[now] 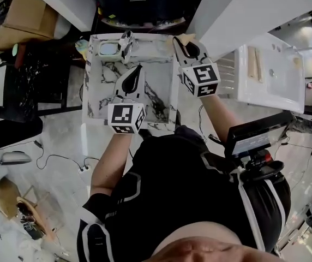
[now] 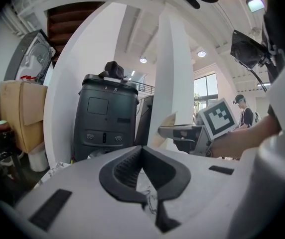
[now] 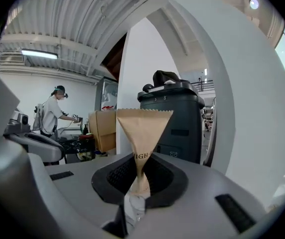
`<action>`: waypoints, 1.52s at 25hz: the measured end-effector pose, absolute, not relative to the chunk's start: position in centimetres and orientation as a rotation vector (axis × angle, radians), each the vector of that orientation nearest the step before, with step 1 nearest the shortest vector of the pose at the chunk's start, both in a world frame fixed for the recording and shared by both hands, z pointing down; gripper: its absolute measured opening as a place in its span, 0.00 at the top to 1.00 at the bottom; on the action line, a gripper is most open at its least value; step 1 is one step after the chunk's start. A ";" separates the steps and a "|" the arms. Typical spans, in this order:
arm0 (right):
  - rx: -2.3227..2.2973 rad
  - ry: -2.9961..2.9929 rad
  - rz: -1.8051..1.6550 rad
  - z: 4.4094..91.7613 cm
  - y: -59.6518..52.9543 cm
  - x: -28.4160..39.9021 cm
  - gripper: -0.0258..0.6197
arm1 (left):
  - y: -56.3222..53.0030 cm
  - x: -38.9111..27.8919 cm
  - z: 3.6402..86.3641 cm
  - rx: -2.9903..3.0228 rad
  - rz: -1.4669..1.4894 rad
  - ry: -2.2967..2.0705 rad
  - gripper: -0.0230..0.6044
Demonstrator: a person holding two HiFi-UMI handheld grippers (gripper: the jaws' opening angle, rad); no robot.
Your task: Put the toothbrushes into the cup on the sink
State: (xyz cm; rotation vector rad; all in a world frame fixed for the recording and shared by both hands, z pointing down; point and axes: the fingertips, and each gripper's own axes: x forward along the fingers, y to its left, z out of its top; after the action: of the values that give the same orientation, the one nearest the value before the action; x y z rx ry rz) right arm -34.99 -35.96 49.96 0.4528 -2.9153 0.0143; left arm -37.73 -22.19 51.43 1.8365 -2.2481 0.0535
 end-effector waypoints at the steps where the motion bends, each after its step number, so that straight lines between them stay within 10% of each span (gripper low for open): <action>1: 0.447 -2.910 0.012 50.5 -36.4 -35.4 0.89 | -22.5 -37.8 51.9 1.829 0.058 -2.249 0.96; 38: 0.328 -2.719 -0.011 63.6 -37.6 -40.3 0.89 | -23.0 -38.2 59.7 1.716 0.118 -2.137 0.96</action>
State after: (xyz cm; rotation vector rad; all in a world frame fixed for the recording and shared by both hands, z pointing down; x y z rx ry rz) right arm -40.27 -37.57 63.55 0.3278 -2.7191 -0.0107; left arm -38.22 -23.03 59.67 1.7158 -2.1365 0.1177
